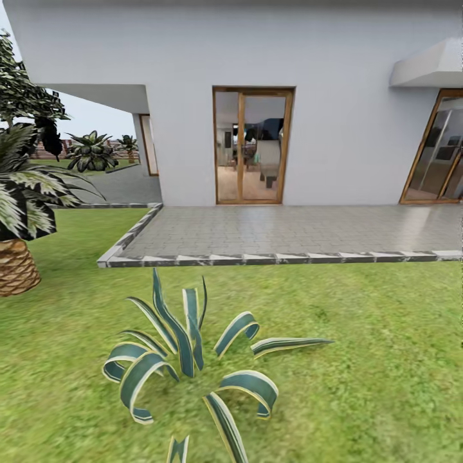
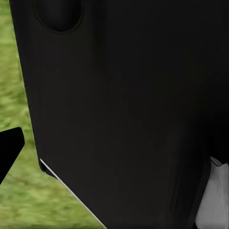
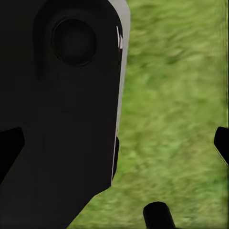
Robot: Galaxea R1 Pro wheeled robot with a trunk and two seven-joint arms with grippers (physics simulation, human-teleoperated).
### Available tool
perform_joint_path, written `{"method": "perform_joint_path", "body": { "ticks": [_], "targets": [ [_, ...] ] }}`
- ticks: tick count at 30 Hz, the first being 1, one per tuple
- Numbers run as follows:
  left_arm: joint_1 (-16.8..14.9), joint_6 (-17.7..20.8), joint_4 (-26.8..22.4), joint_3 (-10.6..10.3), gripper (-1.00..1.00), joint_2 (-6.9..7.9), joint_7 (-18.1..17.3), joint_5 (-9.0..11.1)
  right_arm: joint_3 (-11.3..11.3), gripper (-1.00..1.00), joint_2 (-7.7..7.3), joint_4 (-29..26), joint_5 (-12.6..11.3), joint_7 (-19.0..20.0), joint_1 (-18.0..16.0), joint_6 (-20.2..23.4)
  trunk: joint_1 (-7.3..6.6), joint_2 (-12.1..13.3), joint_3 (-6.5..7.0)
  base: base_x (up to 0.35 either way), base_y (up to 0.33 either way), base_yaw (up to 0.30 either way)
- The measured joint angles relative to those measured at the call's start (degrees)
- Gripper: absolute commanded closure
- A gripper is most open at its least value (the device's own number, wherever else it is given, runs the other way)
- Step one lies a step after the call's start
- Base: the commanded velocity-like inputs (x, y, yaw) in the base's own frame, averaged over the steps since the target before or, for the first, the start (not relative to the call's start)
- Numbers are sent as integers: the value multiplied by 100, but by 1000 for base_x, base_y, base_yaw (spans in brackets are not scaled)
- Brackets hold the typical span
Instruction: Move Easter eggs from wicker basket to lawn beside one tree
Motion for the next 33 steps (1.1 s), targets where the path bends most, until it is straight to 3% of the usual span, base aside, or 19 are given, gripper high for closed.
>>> {"method": "perform_joint_path", "body": {
  "ticks": [26, 33],
  "targets": [
    [-2, 0, 0, 0, -100, 2, 0, 0, -1, -100, -2, -1, -2, -2, 0, -1, 0, 0, 0, 0, -339, 1],
    [-1, 0, 0, 0, -100, 0, 0, 0, -1, -100, 6, 7, -8, -3, 0, 5, 0, 0, 0, 0, -339, 203]
  ]
}}
